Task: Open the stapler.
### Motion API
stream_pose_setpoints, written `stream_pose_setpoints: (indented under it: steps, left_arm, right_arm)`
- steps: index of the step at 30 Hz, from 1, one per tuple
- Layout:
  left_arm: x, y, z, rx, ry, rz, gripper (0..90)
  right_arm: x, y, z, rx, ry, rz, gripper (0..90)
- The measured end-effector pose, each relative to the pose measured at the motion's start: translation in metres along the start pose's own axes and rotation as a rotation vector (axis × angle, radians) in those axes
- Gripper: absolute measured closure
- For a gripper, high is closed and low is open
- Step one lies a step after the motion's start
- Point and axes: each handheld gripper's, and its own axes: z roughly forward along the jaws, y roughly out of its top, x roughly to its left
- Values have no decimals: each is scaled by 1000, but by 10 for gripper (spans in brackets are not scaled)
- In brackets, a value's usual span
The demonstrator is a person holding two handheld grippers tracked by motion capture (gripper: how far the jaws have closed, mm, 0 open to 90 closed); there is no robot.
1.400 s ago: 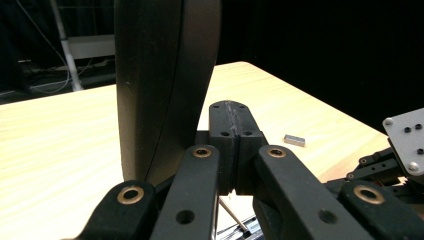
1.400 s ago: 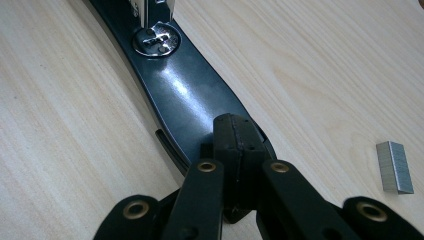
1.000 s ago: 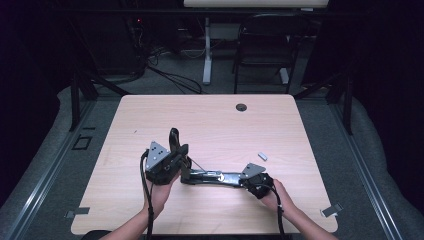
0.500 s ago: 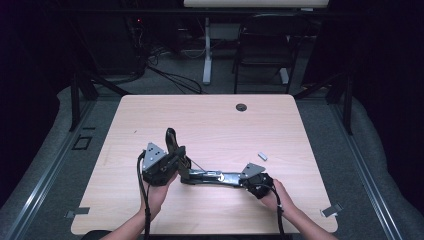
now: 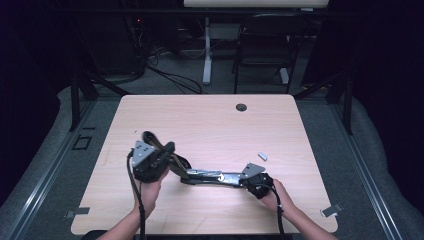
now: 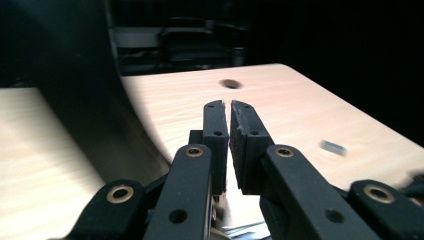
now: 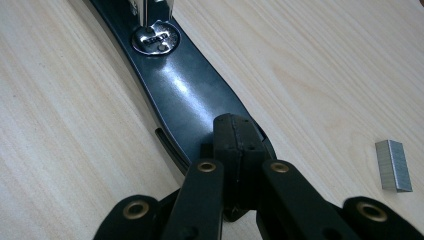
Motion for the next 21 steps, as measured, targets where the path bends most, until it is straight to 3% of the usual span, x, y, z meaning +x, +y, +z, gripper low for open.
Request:
stream_pose_setpoints:
  steps: [2,3,9,12,15,18,21]
  left_arm:
    - [13,-2,-1,17,20,-40,881]
    - [16,-2,-2,23,8,-43,884]
    - [10,1,-6,9,2,-12,855]
    - [12,2,-7,26,-17,-28,845]
    - [11,2,-8,37,-41,-45,774]
    - [10,4,-11,58,-80,-37,677]
    - [8,8,-18,63,-107,-18,519]
  right_arm:
    - [0,0,0,6,-7,-3,900]
    - [0,0,0,2,-4,1,900]
    - [1,0,1,-3,-10,0,900]
    - [0,0,1,-5,-12,-13,900]
    - [-2,1,0,4,-15,-40,835]
    - [-7,3,0,23,15,-20,756]
    - [-12,6,-1,50,25,-21,653]
